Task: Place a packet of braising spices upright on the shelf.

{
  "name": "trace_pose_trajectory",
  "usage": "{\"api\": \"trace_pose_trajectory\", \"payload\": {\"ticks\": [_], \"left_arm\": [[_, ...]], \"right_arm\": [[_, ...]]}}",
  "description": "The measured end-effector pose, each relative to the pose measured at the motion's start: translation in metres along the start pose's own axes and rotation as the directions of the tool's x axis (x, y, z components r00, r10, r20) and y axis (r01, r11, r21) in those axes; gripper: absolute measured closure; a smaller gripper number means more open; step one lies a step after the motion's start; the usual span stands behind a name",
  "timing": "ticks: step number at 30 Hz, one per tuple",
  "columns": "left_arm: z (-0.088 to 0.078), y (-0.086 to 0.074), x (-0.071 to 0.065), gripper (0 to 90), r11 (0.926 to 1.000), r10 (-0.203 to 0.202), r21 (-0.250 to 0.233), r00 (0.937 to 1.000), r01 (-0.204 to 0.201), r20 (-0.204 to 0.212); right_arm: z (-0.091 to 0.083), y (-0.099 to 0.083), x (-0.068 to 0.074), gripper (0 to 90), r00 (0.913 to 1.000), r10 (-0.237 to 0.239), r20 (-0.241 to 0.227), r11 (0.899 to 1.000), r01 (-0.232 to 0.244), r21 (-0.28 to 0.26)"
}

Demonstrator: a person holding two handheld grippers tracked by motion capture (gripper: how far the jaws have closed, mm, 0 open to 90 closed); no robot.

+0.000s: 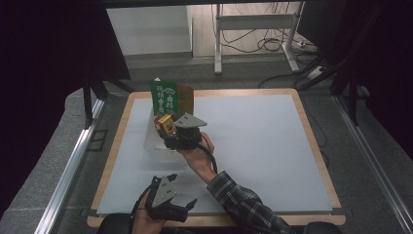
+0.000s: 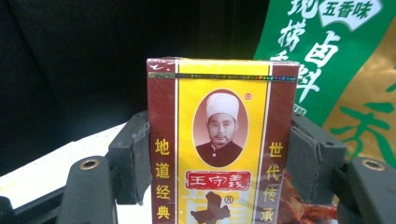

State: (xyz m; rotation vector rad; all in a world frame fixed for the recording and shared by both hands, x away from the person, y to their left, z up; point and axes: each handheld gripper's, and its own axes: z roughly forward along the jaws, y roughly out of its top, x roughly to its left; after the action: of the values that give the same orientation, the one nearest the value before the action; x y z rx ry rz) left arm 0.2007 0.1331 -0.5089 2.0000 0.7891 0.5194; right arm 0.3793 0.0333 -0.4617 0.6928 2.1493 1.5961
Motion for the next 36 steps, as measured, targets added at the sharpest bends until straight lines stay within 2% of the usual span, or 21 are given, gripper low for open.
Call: {"api": "trace_pose_trajectory", "payload": {"ticks": [14,19,28,36], "left_arm": [[0.001,0.0,0.0,1.5,1.0,0.002,0.006,1.0,-0.002,0.004],[0.001,0.0,-0.001,1.5,1.0,0.004,0.008,1.0,-0.004,0.004],[0.002,0.0,-0.001,1.5,0.9999,0.006,0.01,1.0,-0.006,0.006],[0.003,0.0,-0.002,1.6,0.9999,0.008,0.011,0.9999,-0.008,0.007]], "right_arm": [[0.002,-0.017,0.002,31.9,0.9999,-0.008,-0.014,1.0,0.008,0.016],[0.003,-0.025,0.004,31.9,0.9994,-0.031,-0.015,0.998,0.031,0.051],[-0.002,-0.034,0.0,32.1,0.9998,0.001,-0.022,0.998,0.0,0.057],[-0.001,-0.042,0.004,32.4,0.9997,-0.024,-0.004,0.997,0.024,0.076]]}}
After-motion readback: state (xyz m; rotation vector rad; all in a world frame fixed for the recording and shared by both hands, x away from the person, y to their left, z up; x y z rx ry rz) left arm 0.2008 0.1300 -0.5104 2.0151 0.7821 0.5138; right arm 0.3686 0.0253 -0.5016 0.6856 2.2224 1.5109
